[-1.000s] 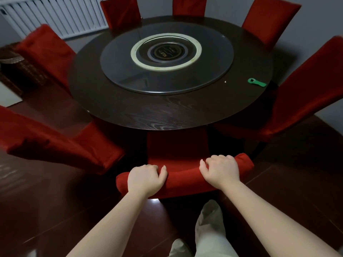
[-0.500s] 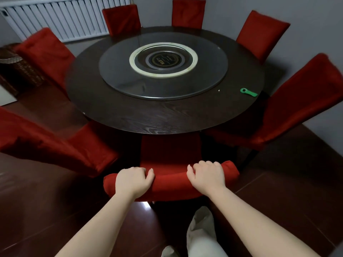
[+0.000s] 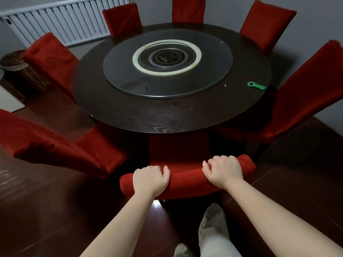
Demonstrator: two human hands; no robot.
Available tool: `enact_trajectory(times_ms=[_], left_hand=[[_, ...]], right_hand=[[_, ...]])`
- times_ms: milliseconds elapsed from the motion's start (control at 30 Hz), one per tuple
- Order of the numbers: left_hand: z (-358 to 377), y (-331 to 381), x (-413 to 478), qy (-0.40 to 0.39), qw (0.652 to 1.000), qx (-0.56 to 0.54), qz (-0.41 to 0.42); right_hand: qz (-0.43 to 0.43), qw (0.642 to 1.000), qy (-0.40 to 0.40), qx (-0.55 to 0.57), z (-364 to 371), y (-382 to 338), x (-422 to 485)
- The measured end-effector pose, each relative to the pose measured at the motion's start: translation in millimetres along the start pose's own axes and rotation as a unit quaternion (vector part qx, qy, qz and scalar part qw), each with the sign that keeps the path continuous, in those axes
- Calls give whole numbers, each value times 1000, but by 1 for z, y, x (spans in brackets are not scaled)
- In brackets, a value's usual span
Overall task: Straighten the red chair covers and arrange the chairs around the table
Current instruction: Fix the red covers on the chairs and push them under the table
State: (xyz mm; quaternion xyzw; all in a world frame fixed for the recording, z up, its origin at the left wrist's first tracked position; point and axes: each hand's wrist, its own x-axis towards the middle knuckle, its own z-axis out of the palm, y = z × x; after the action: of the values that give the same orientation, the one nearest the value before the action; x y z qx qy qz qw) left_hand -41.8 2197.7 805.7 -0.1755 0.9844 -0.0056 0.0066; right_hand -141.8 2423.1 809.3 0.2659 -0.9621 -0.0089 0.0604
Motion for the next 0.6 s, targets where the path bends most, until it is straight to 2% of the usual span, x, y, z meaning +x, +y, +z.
enact_trajectory(times_ms=[300, 600], left_hand=[[4, 0, -2, 6, 999, -38, 20], [0, -3, -2, -7, 998, -36, 41]], right_hand=[[34, 999, 18, 18, -1, 2, -5], [45, 997, -66, -14, -12, 0, -2]])
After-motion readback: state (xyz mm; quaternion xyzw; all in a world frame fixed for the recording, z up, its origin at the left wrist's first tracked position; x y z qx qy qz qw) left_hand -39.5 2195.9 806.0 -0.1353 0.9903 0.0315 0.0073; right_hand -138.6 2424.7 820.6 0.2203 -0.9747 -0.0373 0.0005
